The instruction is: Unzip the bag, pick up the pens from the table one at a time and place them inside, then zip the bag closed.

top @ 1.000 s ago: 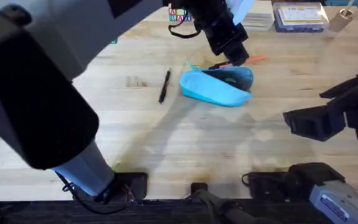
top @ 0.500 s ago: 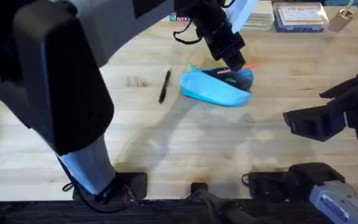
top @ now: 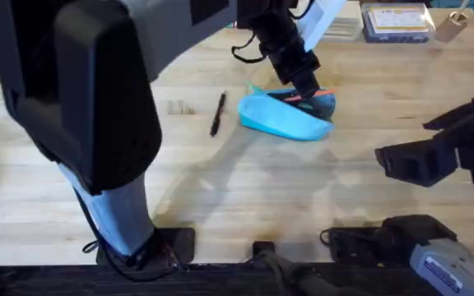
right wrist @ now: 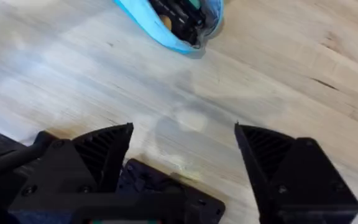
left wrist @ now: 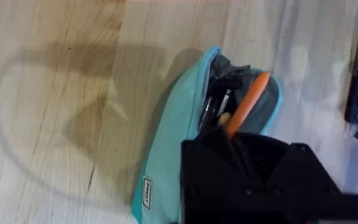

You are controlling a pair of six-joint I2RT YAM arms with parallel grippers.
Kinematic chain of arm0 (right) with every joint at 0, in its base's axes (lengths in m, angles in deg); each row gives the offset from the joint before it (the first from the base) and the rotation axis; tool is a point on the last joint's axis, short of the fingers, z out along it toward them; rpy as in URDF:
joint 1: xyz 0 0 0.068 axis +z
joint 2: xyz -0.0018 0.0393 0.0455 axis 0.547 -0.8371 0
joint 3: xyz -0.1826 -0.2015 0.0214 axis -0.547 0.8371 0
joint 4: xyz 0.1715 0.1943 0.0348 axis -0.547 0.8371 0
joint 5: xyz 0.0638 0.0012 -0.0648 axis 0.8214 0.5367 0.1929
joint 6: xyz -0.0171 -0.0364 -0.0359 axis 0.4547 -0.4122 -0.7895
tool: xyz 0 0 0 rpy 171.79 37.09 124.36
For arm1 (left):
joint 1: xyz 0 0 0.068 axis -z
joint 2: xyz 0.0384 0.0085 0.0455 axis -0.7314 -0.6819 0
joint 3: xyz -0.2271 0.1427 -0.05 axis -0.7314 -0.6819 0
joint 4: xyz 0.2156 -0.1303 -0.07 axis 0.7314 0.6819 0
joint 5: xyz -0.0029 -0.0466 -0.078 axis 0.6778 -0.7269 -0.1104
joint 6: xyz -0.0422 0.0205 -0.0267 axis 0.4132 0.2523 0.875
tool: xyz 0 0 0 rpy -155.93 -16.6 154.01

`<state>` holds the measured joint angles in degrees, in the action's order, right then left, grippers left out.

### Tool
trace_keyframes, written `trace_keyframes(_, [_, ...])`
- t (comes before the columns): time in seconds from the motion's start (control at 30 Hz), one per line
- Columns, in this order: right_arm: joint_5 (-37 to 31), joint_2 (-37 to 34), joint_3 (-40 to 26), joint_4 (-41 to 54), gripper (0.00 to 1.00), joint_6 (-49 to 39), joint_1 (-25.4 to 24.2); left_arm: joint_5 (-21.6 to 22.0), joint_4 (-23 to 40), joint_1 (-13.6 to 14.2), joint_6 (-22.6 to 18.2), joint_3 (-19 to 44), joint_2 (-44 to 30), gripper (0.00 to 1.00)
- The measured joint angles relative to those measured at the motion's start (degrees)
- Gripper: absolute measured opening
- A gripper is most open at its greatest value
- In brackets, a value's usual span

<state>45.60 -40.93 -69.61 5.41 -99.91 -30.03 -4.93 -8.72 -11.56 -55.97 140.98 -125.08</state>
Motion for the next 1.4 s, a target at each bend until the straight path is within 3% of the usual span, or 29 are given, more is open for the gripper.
trace_keyframes(0.57, [0.0, 0.0, 0.0, 0.0, 0.998, 0.0, 0.0, 1.8, 2.5, 0.0, 0.0, 0.0, -1.0, 0.044])
trace_keyframes(0.67, [0.0, 0.0, 0.0, 0.0, 0.998, 0.0, 0.0, 2.0, 2.6, 0.0, 0.0, 0.0, -1.0, 0.242])
trace_keyframes(0.8, [0.0, 0.0, 0.0, 0.0, 0.998, 0.0, 0.0, 1.9, 2.7, 0.0, 0.0, 0.0, -1.0, 0.871])
trace_keyframes(0.83, [0.0, 0.0, 0.0, 0.0, 0.998, 0.0, 0.0, 1.9, 2.8, 0.0, 0.2, 0.0, -1.0, 0.957])
trace_keyframes(1.2, [0.0, 0.0, 0.0, 0.0, 0.998, 0.0, 0.0, 1.9, 2.8, 0.1, 0.2, 0.0, -1.0, 0.992])
trace_keyframes(1.4, [0.0, 0.0, 0.0, 0.0, 0.998, 0.0, 0.0, 3.5, 5.1, 0.0, 2.6, 3.9, -1.0, 0.995])
